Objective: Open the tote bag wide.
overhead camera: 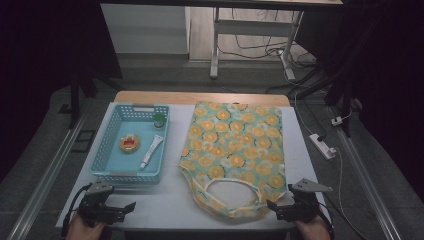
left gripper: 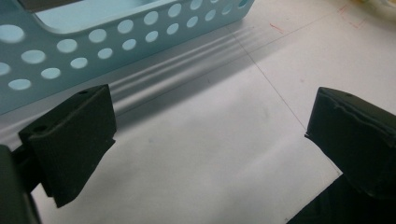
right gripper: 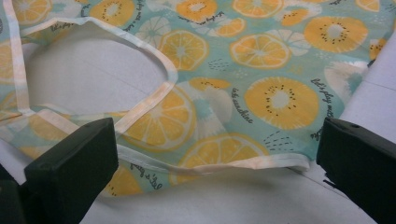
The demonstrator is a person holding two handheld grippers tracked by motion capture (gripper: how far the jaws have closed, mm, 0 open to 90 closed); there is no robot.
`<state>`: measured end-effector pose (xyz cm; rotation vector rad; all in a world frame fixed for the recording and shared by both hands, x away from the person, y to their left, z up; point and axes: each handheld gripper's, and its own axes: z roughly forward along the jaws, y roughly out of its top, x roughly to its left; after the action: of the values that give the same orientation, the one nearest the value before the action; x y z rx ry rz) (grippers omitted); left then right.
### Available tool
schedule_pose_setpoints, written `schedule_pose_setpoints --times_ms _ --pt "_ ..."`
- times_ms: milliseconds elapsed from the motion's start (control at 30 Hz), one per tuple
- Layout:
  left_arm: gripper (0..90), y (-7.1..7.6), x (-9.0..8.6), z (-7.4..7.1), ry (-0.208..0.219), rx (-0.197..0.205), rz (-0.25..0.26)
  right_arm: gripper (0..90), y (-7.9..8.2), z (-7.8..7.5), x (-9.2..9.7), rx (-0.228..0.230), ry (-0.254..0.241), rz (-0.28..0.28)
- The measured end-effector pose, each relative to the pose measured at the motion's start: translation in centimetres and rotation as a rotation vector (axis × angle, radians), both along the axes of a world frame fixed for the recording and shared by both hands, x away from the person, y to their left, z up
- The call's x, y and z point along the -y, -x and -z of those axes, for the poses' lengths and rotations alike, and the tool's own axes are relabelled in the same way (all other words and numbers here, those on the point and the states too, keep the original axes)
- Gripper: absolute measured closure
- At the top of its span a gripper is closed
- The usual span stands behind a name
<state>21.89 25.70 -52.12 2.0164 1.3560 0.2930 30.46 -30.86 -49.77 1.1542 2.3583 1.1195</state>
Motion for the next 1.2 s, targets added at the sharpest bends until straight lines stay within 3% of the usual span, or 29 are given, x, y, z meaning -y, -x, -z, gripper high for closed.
schedule_pose_setpoints --times_ms 567,1200 --pt "1.8 -0.1 -0.2 0.1 0.018 -0.011 0.003 0.0 0.1 -0.1 -0.2 0.009 0.008 -0.01" --pt "2.0 -0.1 -0.3 0.1 0.023 -0.013 0.002 0.0 0.5 -0.8 -2.0 0.013 0.061 -0.128"
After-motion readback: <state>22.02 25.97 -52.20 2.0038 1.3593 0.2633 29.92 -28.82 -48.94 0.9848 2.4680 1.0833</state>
